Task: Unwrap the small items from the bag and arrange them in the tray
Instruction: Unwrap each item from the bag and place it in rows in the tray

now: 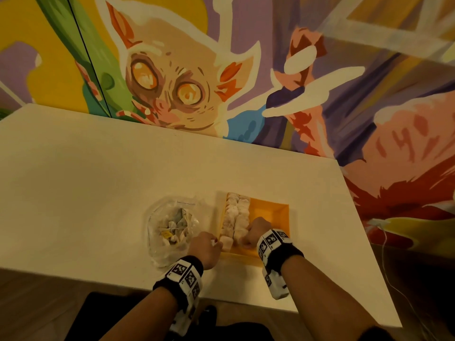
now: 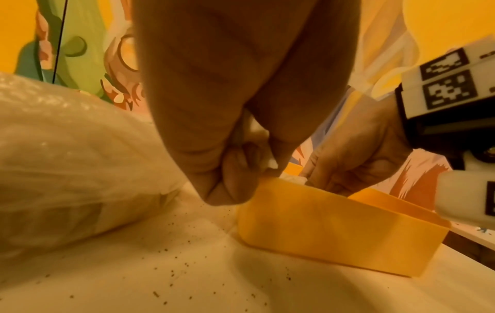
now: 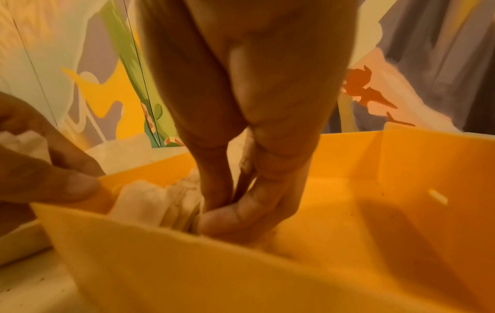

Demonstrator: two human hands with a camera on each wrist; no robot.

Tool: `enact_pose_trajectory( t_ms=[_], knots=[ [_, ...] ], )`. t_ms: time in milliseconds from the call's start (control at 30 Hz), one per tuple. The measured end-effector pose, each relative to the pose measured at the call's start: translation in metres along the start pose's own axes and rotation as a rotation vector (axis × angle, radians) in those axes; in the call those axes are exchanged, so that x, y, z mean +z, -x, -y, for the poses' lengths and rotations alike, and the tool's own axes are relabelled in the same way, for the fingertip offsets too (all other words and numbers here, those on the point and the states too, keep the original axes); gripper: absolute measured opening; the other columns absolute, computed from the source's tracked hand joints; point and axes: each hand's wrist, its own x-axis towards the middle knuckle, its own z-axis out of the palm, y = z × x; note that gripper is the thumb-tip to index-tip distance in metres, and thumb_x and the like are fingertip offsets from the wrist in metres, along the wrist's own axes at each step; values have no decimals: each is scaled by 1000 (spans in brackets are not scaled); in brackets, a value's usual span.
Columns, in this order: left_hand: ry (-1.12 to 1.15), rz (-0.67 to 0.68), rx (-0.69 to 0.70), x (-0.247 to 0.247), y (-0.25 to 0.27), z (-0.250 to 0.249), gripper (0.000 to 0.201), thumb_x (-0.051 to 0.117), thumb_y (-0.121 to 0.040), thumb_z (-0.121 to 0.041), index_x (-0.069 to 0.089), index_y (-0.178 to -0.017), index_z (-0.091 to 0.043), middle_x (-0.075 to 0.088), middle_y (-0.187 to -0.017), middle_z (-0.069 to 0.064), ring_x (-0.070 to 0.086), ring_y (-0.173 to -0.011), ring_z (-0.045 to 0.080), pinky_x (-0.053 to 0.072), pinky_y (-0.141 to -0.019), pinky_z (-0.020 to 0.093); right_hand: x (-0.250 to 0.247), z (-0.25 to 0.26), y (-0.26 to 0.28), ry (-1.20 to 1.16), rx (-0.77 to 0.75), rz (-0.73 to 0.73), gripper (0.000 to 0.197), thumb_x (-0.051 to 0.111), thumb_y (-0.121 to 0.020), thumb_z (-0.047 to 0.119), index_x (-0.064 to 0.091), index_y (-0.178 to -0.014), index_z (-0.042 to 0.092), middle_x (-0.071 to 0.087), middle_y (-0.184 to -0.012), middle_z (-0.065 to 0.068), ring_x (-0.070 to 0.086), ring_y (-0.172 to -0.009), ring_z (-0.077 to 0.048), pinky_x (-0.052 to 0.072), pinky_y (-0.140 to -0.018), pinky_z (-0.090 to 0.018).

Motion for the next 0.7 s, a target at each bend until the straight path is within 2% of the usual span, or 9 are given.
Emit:
enact_pose_trajectory(
  t_ms=[67,133,233,300,400,467,567,700],
  knots=[
    [-22,-6,-2,0,-1,0,40,53,-97,-36,57,-130,-12,51,-140,6,50,-126,22,38,-99,25,6,0,-10,14,27,-26,47,85,-61,18,67,-102,5,73,-97,-11,72,-86,-25,61,-75,-40],
    [-30,1,-18,1,-3,1,38,54,-96,-37,61,-126,-14,55,-136,6,53,-122,22,40,-94,25,12,-1,-21,5,41,-46,52,84,-62,17,64,-108,5,71,-100,-12,71,-89,-27,60,-75,-39],
    [-13,16,-43,1,-5,2,34,57,-94,-37,65,-119,-15,61,-127,6,57,-114,23,38,-83,22,12,4,-21,45,29,-85,29,76,-75,14,65,-100,7,70,-106,-12,69,-96,-27,59,-82,-38],
    [1,29,-53,1,-6,2,33,59,-93,-36,66,-116,-14,63,-123,5,58,-112,23,37,-80,21,11,5,-19,66,21,-81,25,77,-76,19,63,-94,9,70,-107,-12,69,-98,-26,58,-83,-37],
    [6,64,-55,0,-6,1,29,60,-92,-35,68,-106,-11,67,-115,8,61,-105,24,38,-75,22,9,4,-17,43,30,-36,50,86,-66,27,64,-106,7,70,-107,-10,69,-99,-26,58,-83,-38],
    [11,73,-60,0,-7,1,28,59,-93,-33,68,-105,-10,66,-114,8,61,-104,24,38,-75,23,7,1,-14,22,26,-21,61,88,-64,29,60,-114,8,68,-113,-10,67,-101,-28,57,-85,-40],
    [8,74,-62,-2,-4,-3,24,56,-95,-26,70,-103,-8,66,-112,7,61,-106,25,40,-75,23,4,-3,-13,-23,-25,-39,72,86,-68,20,52,-129,5,54,-131,-16,55,-120,-30,48,-100,-41],
    [-17,82,-52,-5,-2,-6,24,53,-95,-23,71,-99,-7,66,-104,8,63,-101,25,41,-72,24,-1,-1,-13,4,-44,-73,72,85,-69,19,50,-130,4,50,-135,-18,49,-125,-31,44,-102,-39]
  ],
)
